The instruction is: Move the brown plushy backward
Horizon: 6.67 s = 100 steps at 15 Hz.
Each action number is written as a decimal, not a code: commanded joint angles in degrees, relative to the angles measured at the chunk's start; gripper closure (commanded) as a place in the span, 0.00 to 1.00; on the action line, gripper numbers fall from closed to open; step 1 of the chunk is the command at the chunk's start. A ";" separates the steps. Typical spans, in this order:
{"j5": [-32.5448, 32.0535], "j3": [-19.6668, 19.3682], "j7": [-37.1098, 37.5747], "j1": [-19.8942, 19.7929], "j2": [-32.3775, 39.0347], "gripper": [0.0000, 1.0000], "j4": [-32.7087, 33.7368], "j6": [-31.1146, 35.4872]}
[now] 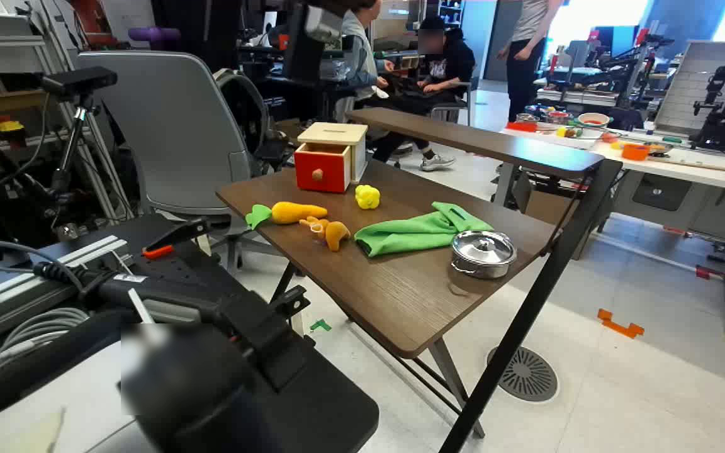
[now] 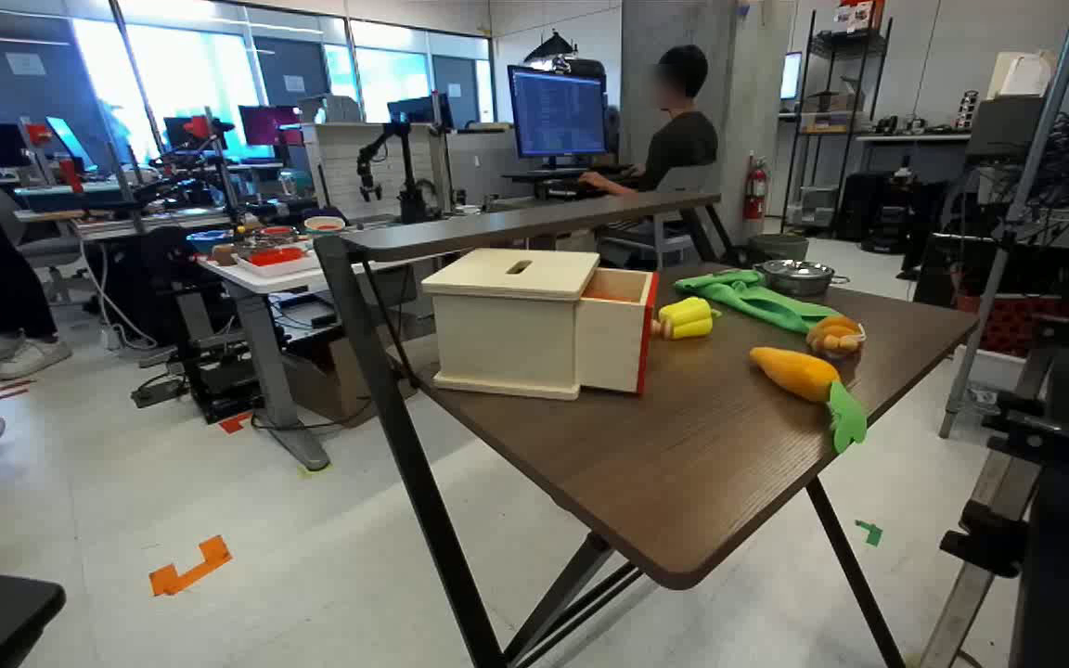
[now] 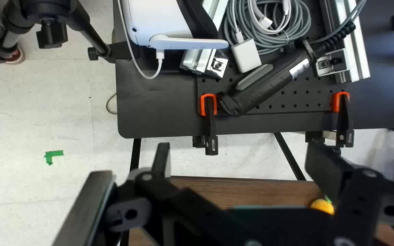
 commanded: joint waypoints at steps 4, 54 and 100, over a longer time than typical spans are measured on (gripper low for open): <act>0.35 1.15 -0.32 -1.21 0.15 0.00 0.08 -0.07; 20.61 19.82 29.80 1.29 50.24 0.98 20.08 39.06; 26.67 23.04 30.31 -1.83 73.60 0.00 68.30 17.79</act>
